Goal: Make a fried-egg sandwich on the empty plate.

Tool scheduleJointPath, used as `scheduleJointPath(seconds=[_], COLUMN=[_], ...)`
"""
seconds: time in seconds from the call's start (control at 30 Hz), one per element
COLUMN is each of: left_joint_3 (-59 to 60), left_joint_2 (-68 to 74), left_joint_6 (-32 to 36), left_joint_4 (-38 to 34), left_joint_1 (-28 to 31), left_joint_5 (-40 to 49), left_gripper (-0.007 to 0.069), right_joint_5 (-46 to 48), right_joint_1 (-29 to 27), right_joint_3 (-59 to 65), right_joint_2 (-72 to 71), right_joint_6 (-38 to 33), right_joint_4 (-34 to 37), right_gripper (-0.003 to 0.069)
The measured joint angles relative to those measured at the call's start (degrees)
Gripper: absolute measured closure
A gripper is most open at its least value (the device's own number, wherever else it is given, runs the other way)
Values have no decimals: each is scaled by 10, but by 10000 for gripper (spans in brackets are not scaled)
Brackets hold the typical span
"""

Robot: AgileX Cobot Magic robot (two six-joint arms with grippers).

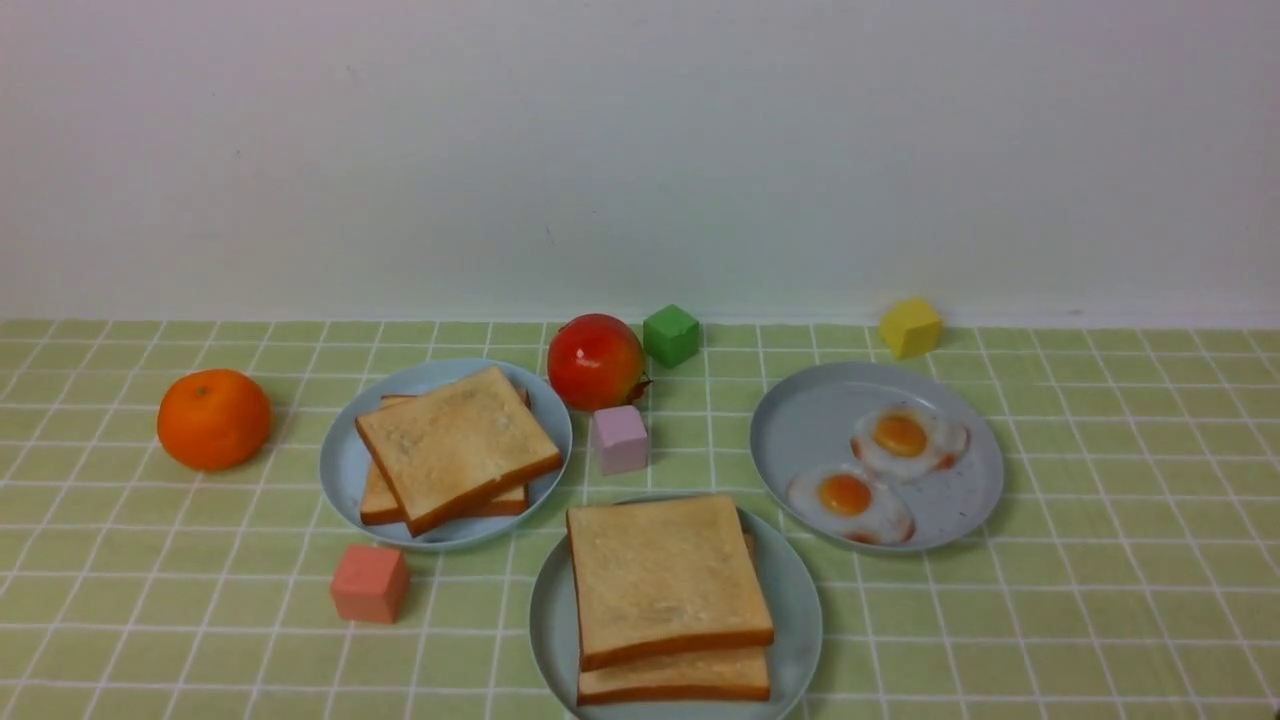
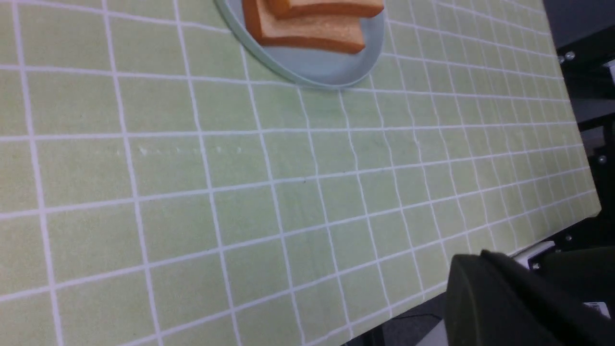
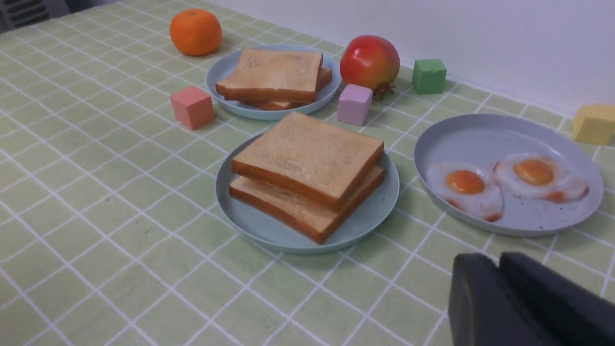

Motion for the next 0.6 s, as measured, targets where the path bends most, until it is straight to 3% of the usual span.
scheduleJointPath(seconds=[0.43,0.6], left_joint_3=[1,58], left_joint_2=[-5,-76], left_joint_6=[5,43], left_joint_4=[7,140], left_joint_1=[0,17], left_joint_5=[-16,-170], left_gripper=[638,638], right_joint_5=[1,1], right_joint_1=[0,0], right_joint_3=[8,8], right_joint_2=[0,0], right_joint_6=[0,0], right_joint_4=[-2,-2], right_gripper=[556,548])
